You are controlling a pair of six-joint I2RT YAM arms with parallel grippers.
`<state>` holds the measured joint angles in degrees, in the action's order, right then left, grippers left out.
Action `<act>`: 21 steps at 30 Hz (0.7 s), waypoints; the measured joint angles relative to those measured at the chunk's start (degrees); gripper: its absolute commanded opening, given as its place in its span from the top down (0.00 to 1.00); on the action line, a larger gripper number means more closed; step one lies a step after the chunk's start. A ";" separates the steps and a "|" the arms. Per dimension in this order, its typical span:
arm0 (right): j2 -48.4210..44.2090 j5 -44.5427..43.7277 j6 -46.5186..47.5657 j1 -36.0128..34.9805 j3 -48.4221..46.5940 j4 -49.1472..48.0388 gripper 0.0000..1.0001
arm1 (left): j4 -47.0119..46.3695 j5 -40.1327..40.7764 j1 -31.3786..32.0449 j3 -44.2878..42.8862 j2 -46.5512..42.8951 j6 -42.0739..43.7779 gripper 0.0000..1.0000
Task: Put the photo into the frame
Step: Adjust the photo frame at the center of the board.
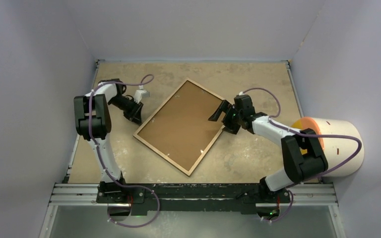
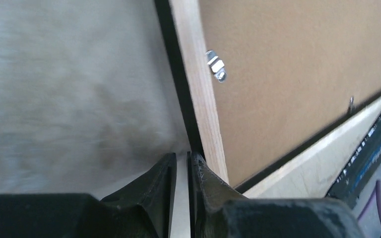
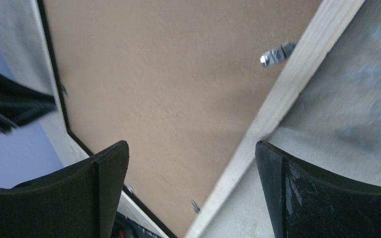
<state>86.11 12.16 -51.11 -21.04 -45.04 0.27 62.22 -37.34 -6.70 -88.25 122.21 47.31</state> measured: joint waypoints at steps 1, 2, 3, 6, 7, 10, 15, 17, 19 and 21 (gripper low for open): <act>0.57 0.37 -0.11 0.59 -0.31 0.24 0.02 | 0.13 -0.02 0.42 1.75 -0.92 0.87 0.81; 0.59 0.48 -0.09 1.29 -0.63 0.00 0.02 | 0.07 -0.26 0.87 3.89 -2.19 1.97 0.81; 0.92 0.48 -0.04 1.99 -1.18 -0.17 0.02 | 0.15 -0.59 1.51 6.21 -3.37 3.04 0.81; 1.99 0.33 0.61 3.67 -3.28 0.11 0.03 | 2.32 -2.43 4.13 12.68 -5.90 6.36 0.81; 2.16 0.02 1.03 4.13 -4.00 0.52 0.05 | 3.32 -3.15 5.03 14.53 -6.34 7.65 0.81; 2.19 -2.08 2.58 4.98 -6.56 2.54 0.10 | 6.69 -4.90 6.78 19.06 -7.10 11.21 0.80; 1.88 -4.44 4.74 4.48 -11.08 3.19 0.15 | 8.00 -7.21 6.27 20.13 -7.93 13.55 0.72; 1.92 -4.52 4.79 2.86 -12.04 1.95 0.16 | 7.61 -8.79 5.64 19.06 -7.80 12.04 0.63; 3.04 -3.61 4.72 -0.46 -13.44 0.81 0.18 | 7.43 -10.91 4.76 17.20 -7.26 10.71 0.58; 5.70 -2.05 4.66 -4.46 -15.69 -0.76 0.20 | 7.56 -13.64 3.91 14.69 -5.90 9.81 0.57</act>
<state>91.81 10.11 -46.46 -25.50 -60.73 -0.49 69.78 -50.98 -2.79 -73.56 116.31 57.12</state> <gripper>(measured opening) 0.832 0.406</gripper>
